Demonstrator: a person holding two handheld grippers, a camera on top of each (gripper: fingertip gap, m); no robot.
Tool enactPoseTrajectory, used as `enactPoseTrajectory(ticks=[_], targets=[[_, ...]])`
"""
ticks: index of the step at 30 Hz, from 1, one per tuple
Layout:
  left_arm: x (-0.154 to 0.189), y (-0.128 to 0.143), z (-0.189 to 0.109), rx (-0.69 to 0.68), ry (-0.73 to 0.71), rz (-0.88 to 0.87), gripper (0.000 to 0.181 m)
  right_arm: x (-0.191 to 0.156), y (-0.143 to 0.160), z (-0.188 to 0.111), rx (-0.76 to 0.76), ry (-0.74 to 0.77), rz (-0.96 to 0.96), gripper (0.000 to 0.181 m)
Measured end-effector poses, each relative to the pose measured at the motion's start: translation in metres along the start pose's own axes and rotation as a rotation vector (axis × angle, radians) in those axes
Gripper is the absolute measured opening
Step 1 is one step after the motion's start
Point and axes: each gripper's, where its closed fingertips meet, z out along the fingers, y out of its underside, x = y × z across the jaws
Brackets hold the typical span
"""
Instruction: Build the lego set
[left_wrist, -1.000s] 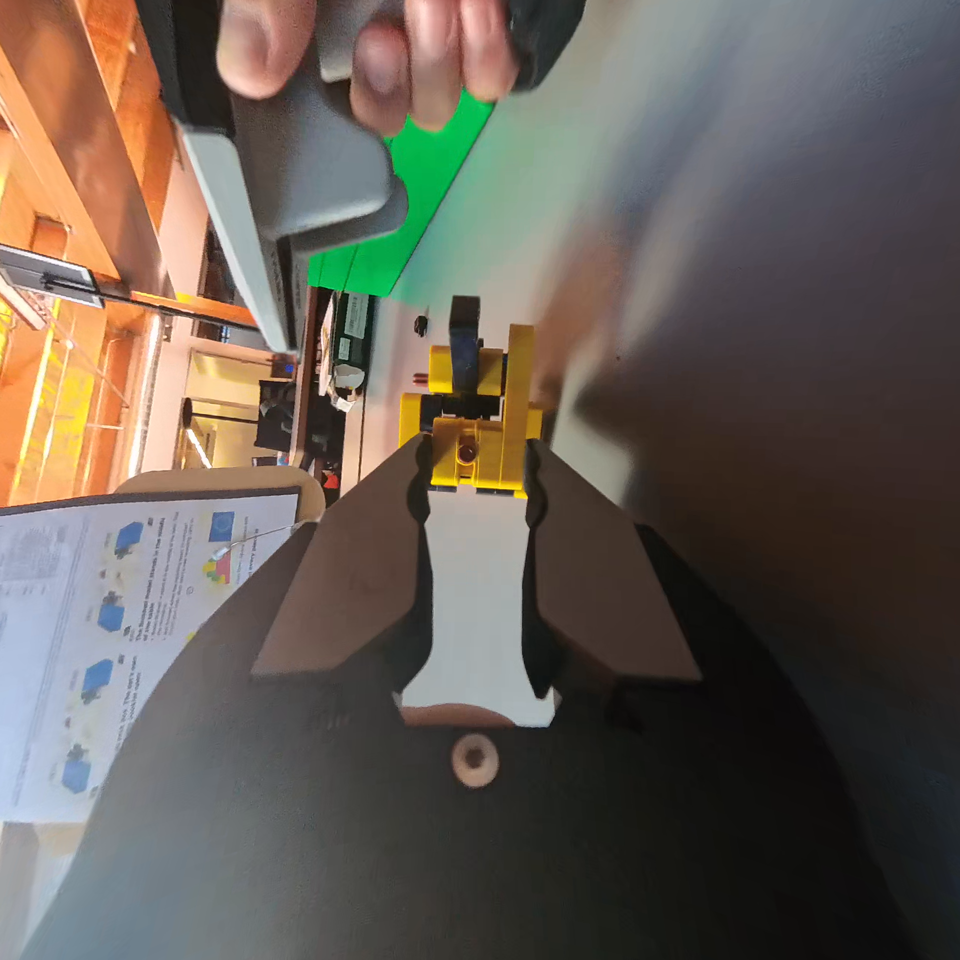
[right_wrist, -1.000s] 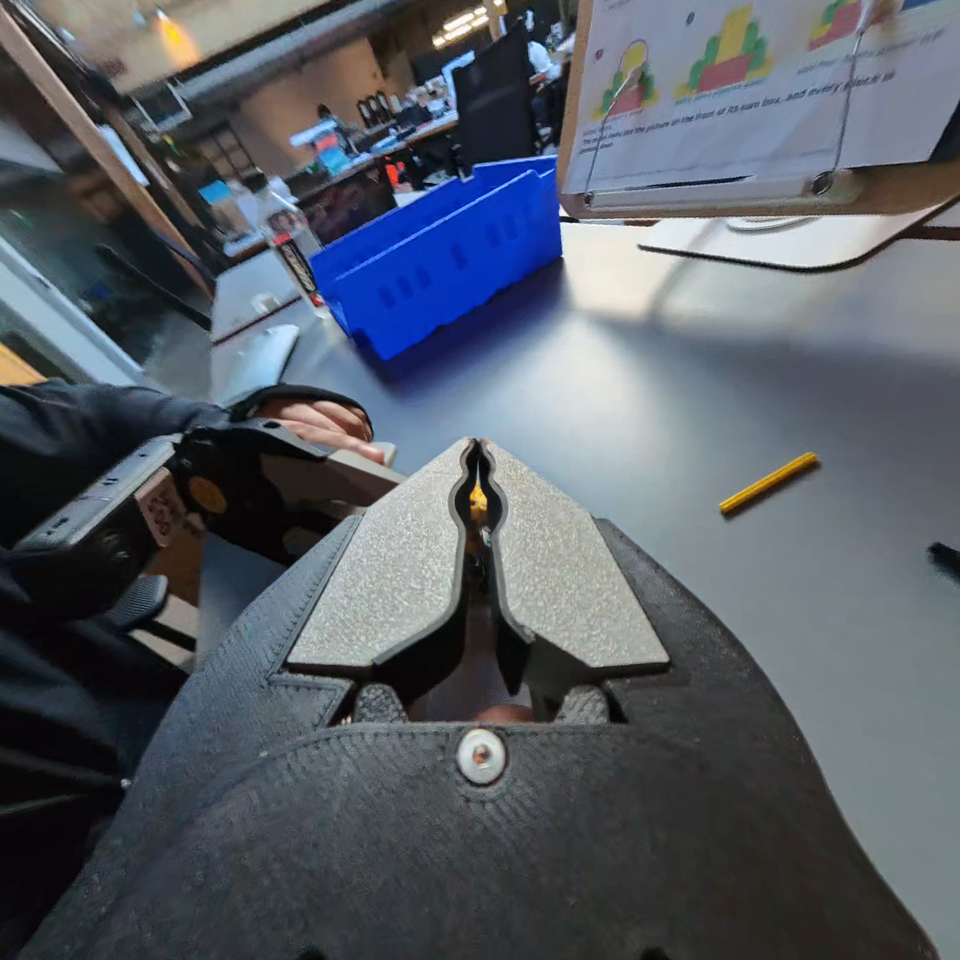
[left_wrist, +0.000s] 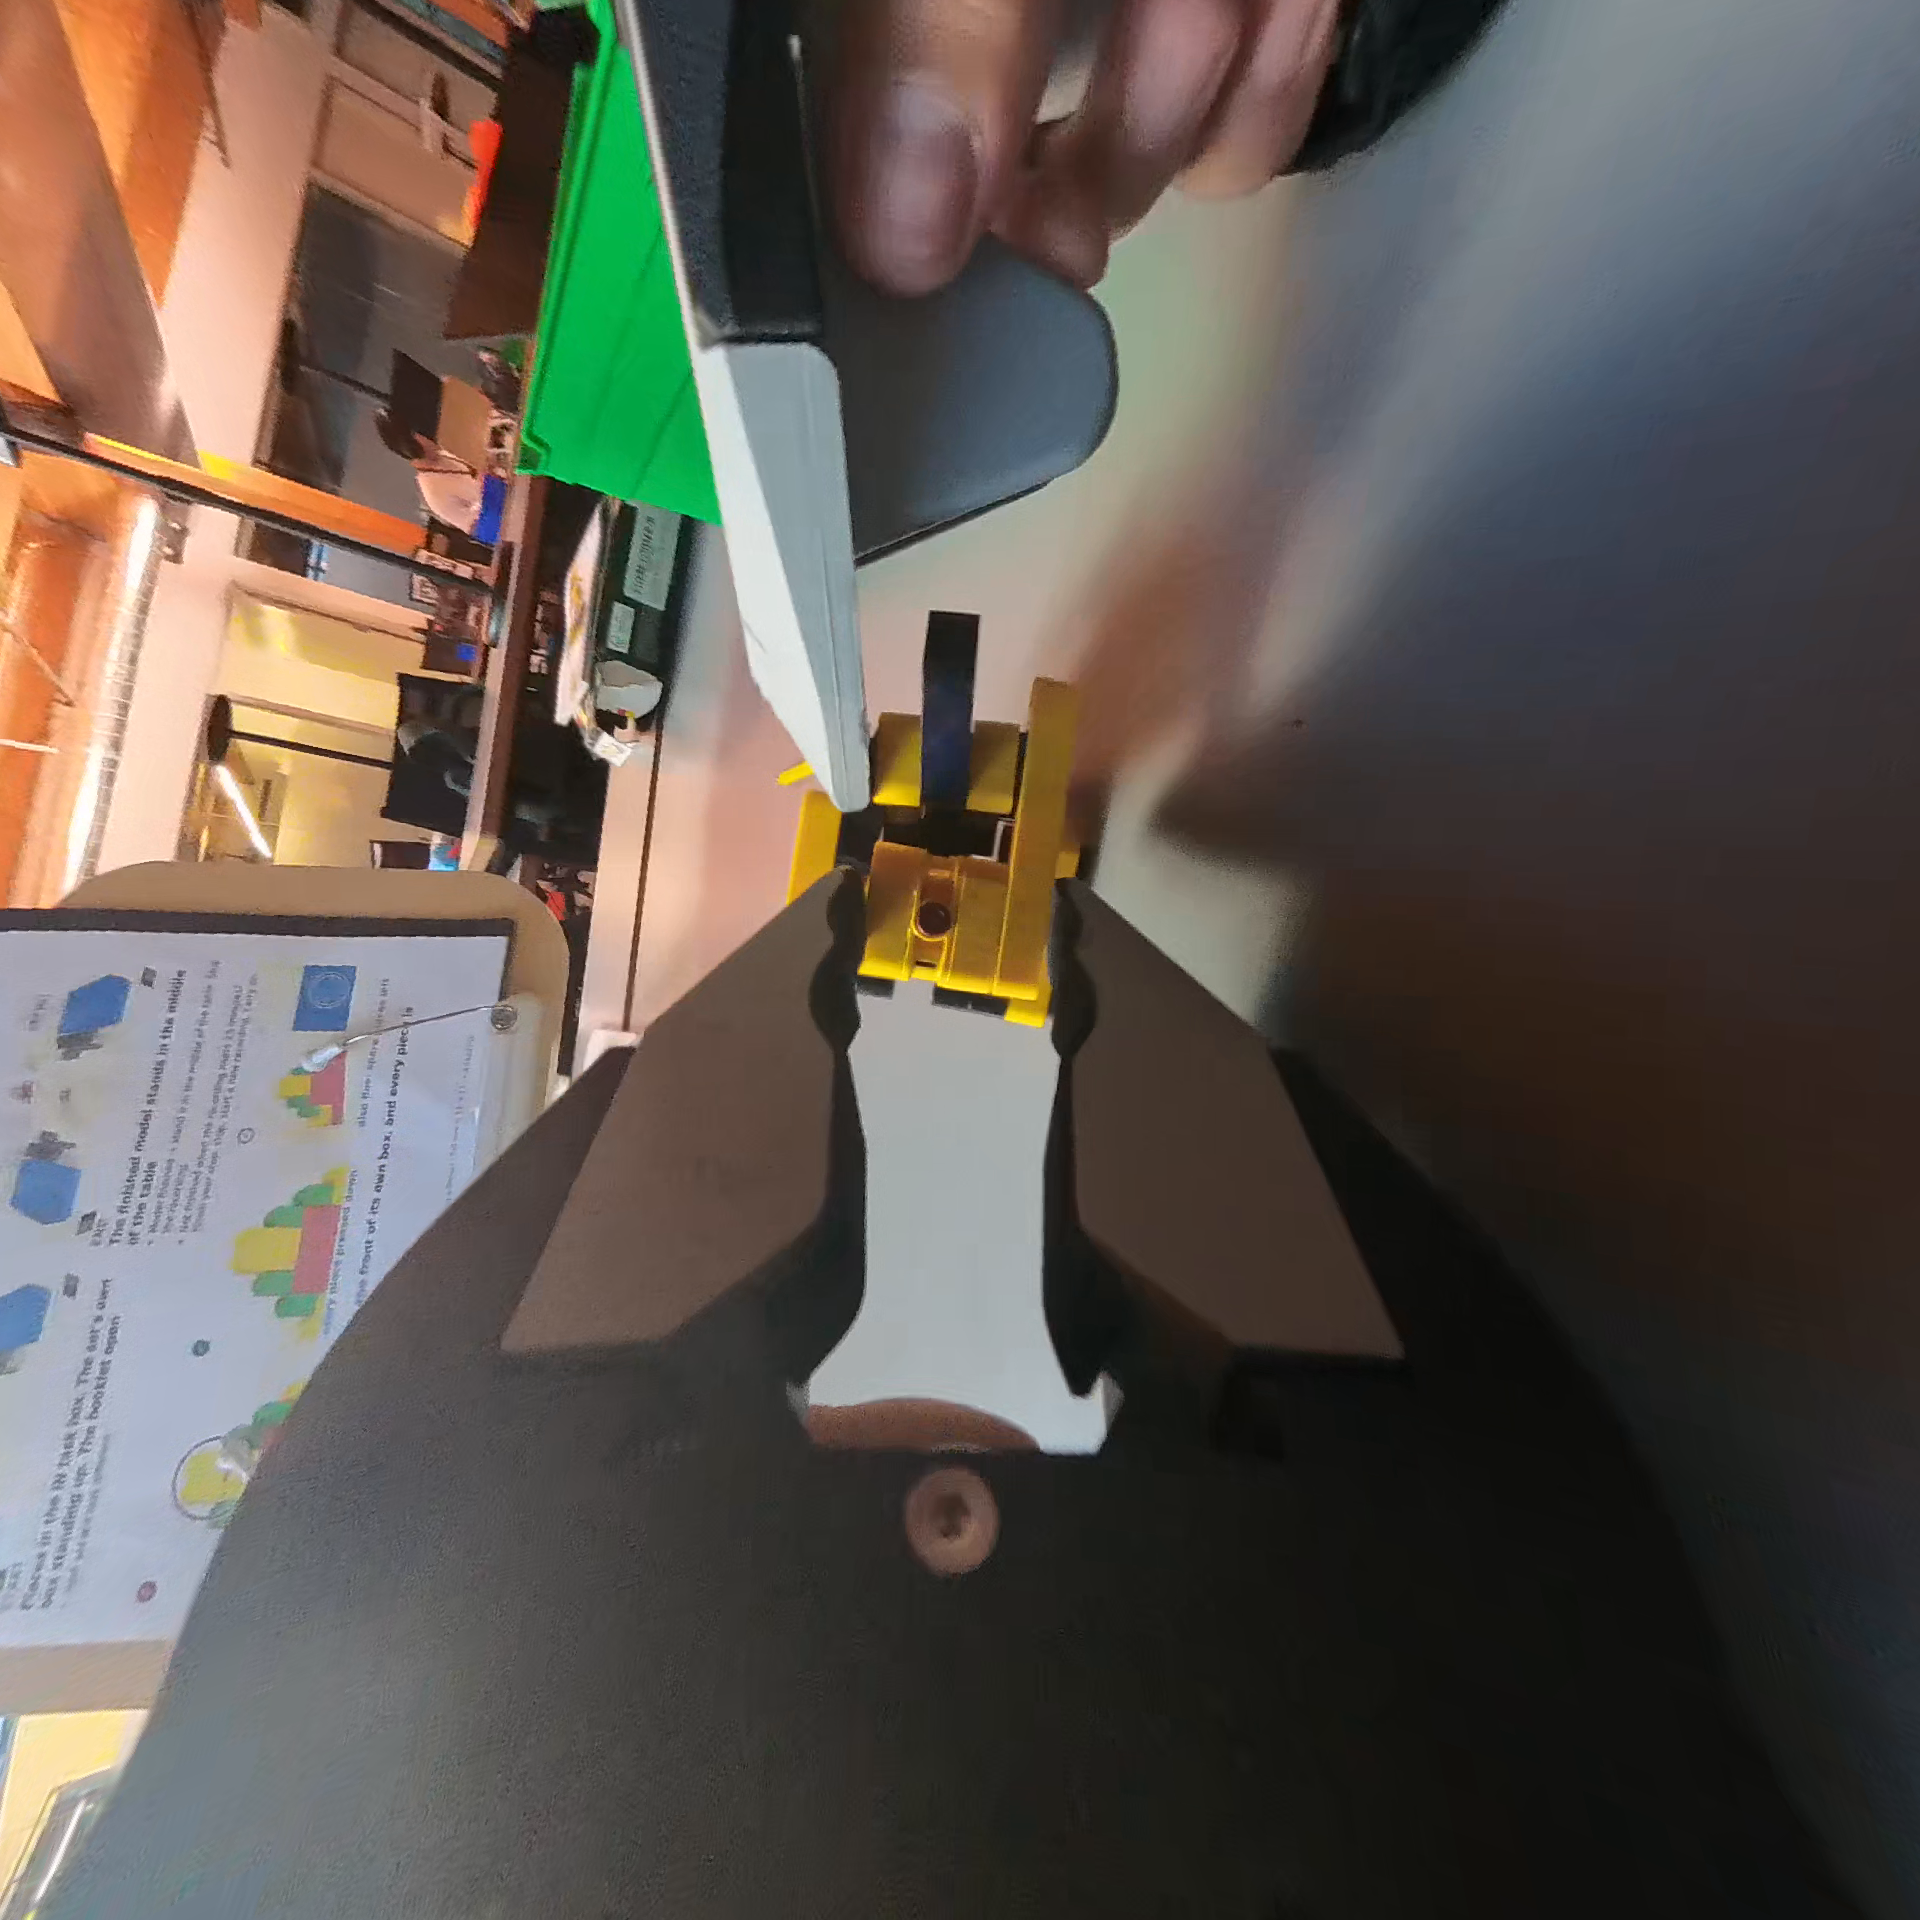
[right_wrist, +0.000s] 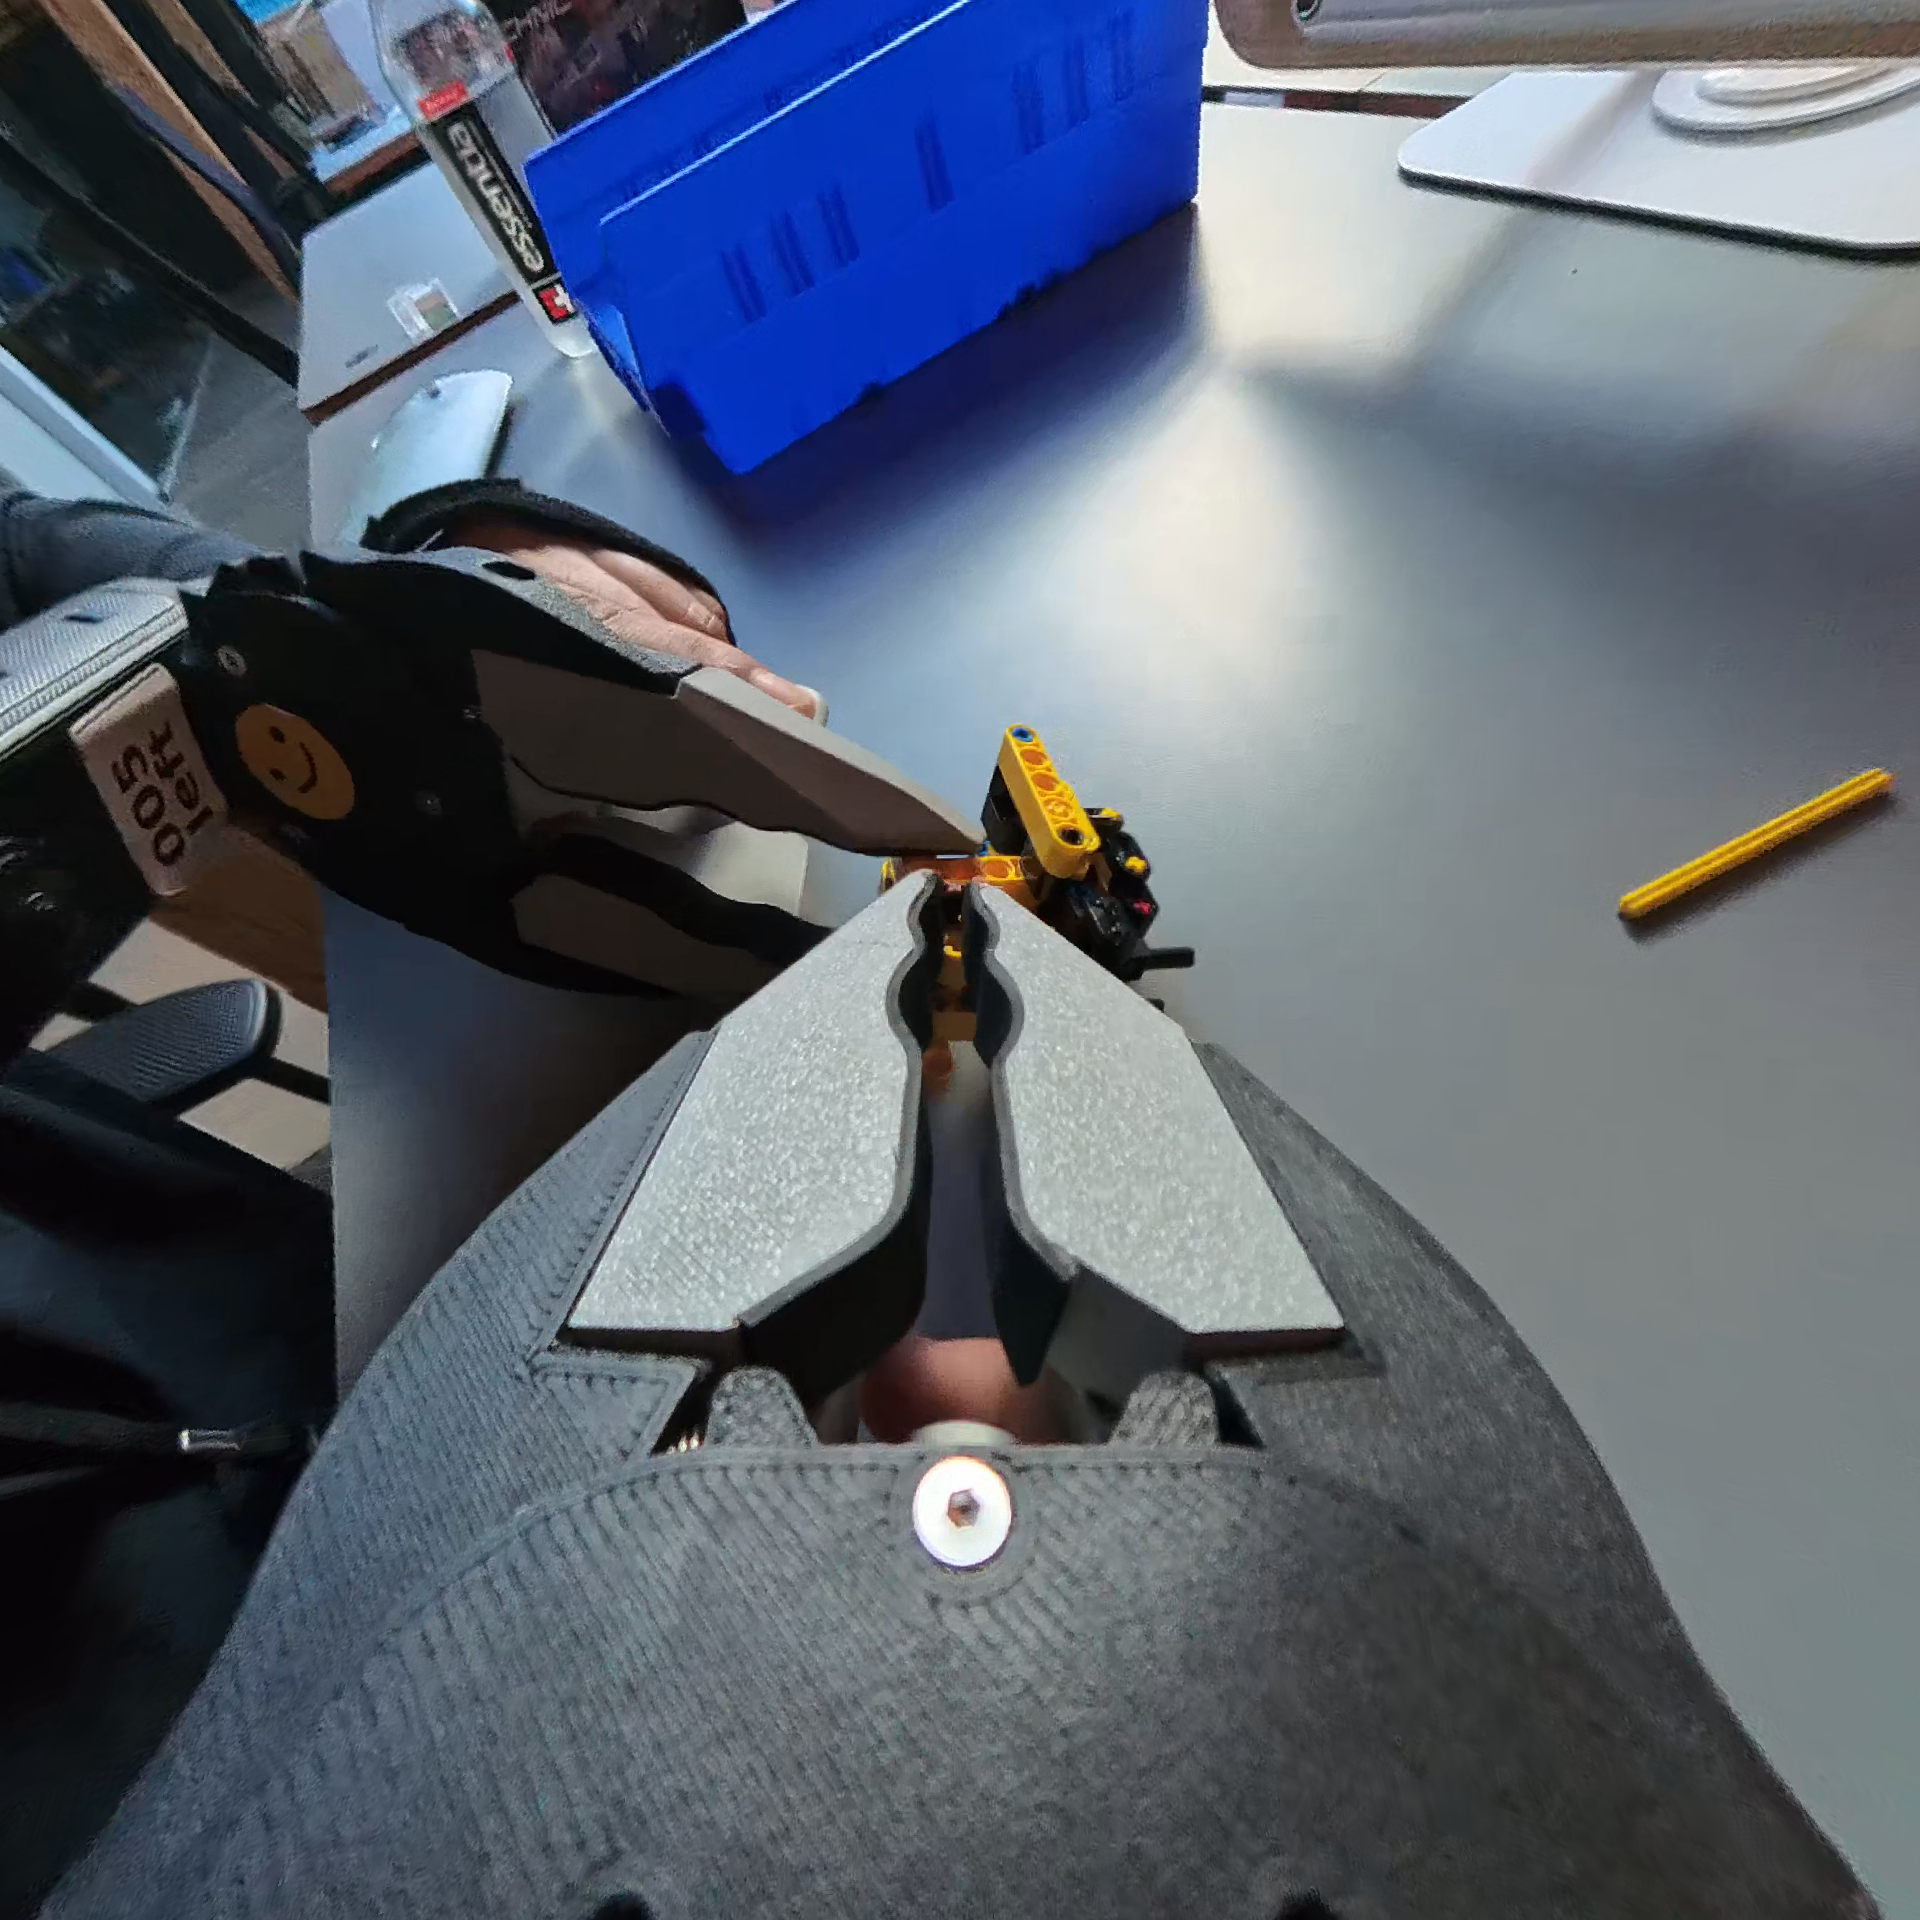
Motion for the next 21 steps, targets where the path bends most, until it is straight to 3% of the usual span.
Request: enactPoseTrajectory(ticks=[4, 8, 10, 12, 13, 15, 16, 18, 20, 21], targets=[[-0.005, 0.002, 0.002, 0.015, 0.001, -0.047, 0.031, 0.008, -0.011, 0.004, 0.026, 0.033, -0.02, 0.0], [-0.009, 0.004, 0.002, 0.016, -0.007, -0.078, 0.032, 0.006, -0.023, 0.005, 0.099, -0.036, 0.068, 0.0], [0.004, -0.004, 0.001, 0.044, 0.011, -0.019, 0.031, 0.012, -0.084, -0.036, 0.476, -0.073, 0.141, 0.0], [0.015, -0.023, -0.004, 0.083, 0.0, 0.059, 0.031, 0.036, -0.129, -0.079, 0.659, 0.009, 0.129, 0.0], [0.014, -0.024, -0.002, 0.086, 0.007, 0.033, 0.032, 0.043, -0.128, -0.07, 0.584, 0.051, 0.099, 0.0], [0.002, -0.008, 0.004, 0.034, -0.035, 0.018, 0.031, 0.047, -0.096, -0.037, 0.319, 0.085, 0.017, 0.0], [-0.004, 0.001, 0.005, 0.01, -0.059, 0.012, 0.032, 0.042, -0.083, -0.029, 0.254, 0.067, -0.021, 0.0], [-0.008, 0.006, 0.005, 0.021, -0.064, -0.036, 0.032, 0.032, -0.063, -0.023, 0.156, 0.045, -0.042, 0.02], [-0.01, 0.007, 0.007, 0.014, -0.068, -0.037, 0.032, 0.02, -0.043, -0.018, 0.053, 0.036, -0.068, 0.022], [-0.009, 0.007, 0.008, 0.015, -0.072, -0.031, 0.032, 0.015, -0.033, -0.015, 0.014, 0.036, -0.075, 0.033]])
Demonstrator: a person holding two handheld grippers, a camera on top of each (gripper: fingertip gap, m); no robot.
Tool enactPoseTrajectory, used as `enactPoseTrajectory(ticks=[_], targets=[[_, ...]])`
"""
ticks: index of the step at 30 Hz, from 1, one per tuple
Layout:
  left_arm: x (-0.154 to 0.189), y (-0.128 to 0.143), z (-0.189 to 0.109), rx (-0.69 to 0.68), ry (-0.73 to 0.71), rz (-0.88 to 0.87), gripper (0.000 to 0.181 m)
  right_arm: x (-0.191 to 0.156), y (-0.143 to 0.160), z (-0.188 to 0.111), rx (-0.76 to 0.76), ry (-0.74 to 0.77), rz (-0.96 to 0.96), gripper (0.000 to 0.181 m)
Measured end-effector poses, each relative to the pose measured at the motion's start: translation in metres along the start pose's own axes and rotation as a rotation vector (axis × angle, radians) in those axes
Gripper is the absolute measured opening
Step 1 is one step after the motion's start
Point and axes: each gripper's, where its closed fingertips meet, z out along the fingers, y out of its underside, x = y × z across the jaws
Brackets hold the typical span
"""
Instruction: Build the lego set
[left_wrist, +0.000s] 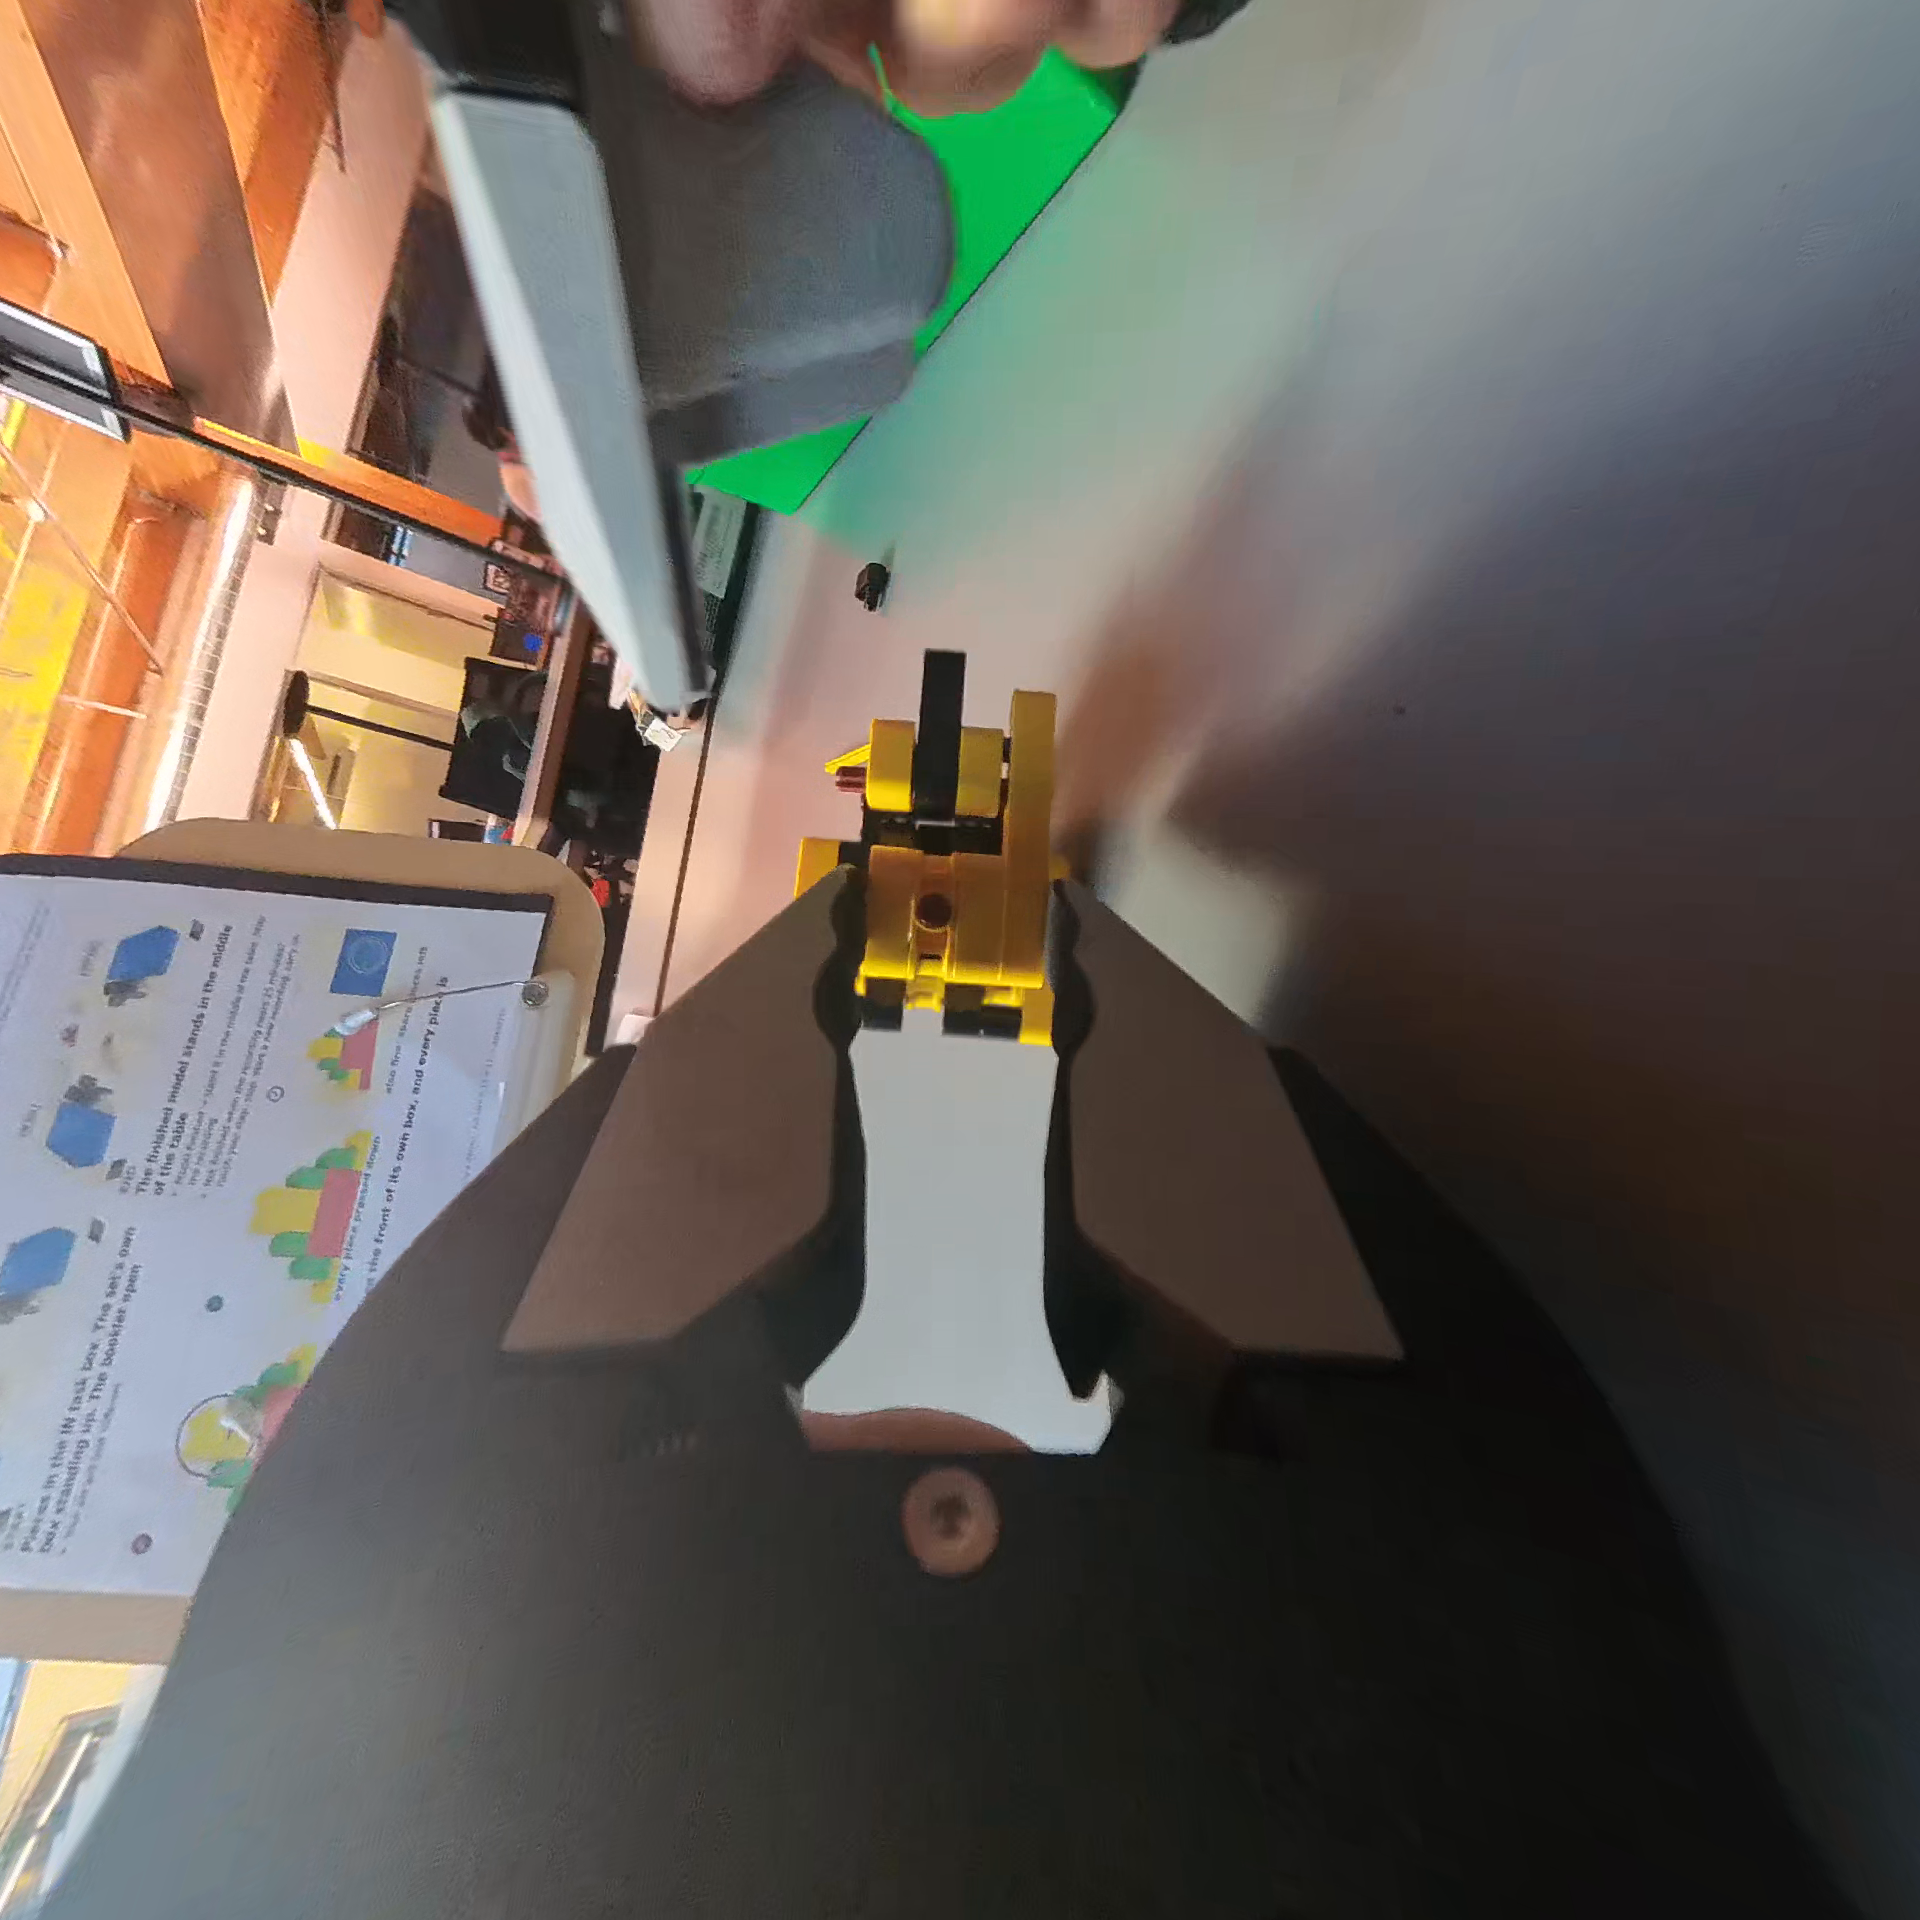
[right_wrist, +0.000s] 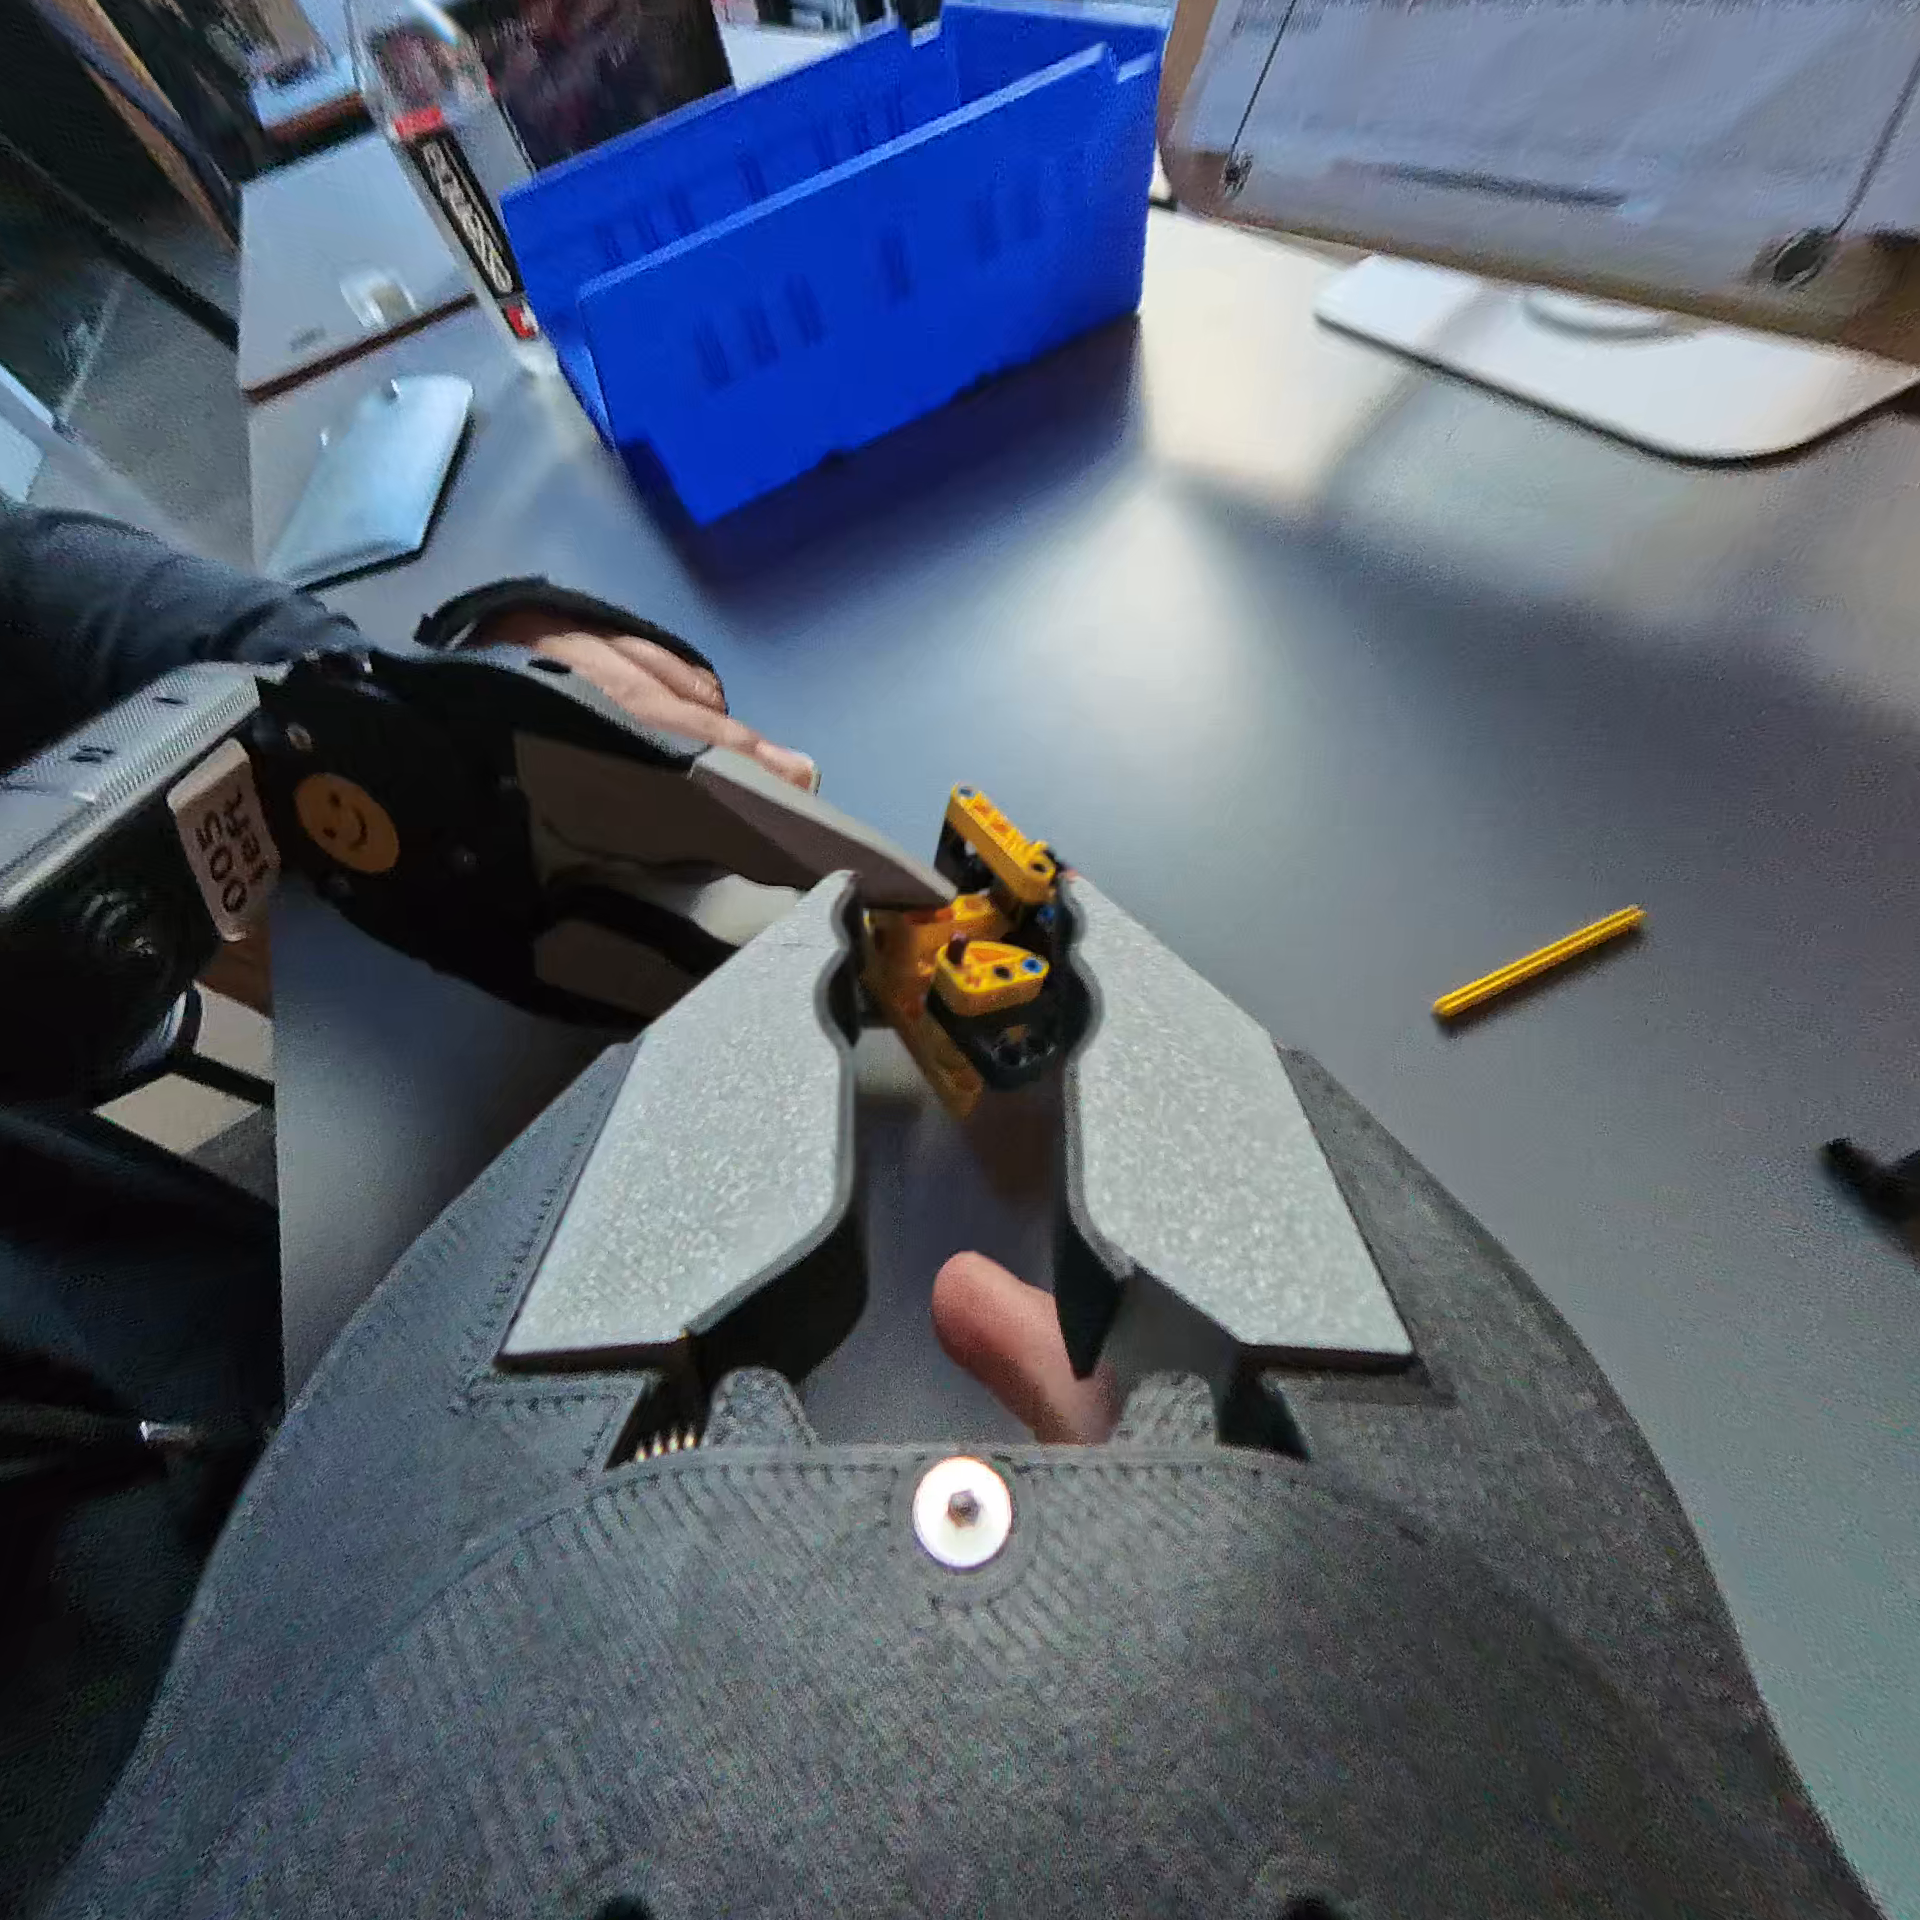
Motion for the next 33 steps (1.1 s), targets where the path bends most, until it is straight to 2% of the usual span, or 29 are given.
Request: enactPoseTrajectory(ticks=[4, 8, 17, 19, 20, 27, 33], targets=[[0.001, -0.001, -0.001, -0.001, -0.009, 0.015, 0.032, -0.003, 0.028, 0.012, -0.078, 0.003, 0.03, 0.048], [0.0, -0.001, -0.001, -0.006, -0.01, 0.017, 0.032, 0.001, 0.023, 0.014, -0.019, 0.0, 0.056, 0.0], [-0.001, -0.001, -0.001, -0.005, -0.007, 0.004, 0.032, 0.001, 0.023, 0.017, -0.023, 0.018, 0.006, 0.0], [-0.001, -0.001, -0.001, -0.005, -0.006, 0.005, 0.032, 0.004, 0.022, 0.017, -0.032, 0.029, 0.002, 0.009], [0.0, -0.001, -0.001, -0.005, -0.007, 0.007, 0.032, 0.003, 0.022, 0.018, -0.037, 0.012, 0.002, 0.0], [0.0, -0.002, 0.0, 0.003, -0.004, 0.017, 0.031, 0.0, 0.023, 0.023, -0.053, -0.058, 0.034, 0.006], [0.001, -0.003, 0.0, 0.006, 0.009, 0.005, 0.032, 0.001, 0.022, 0.024, -0.078, -0.047, -0.003, 0.0]])
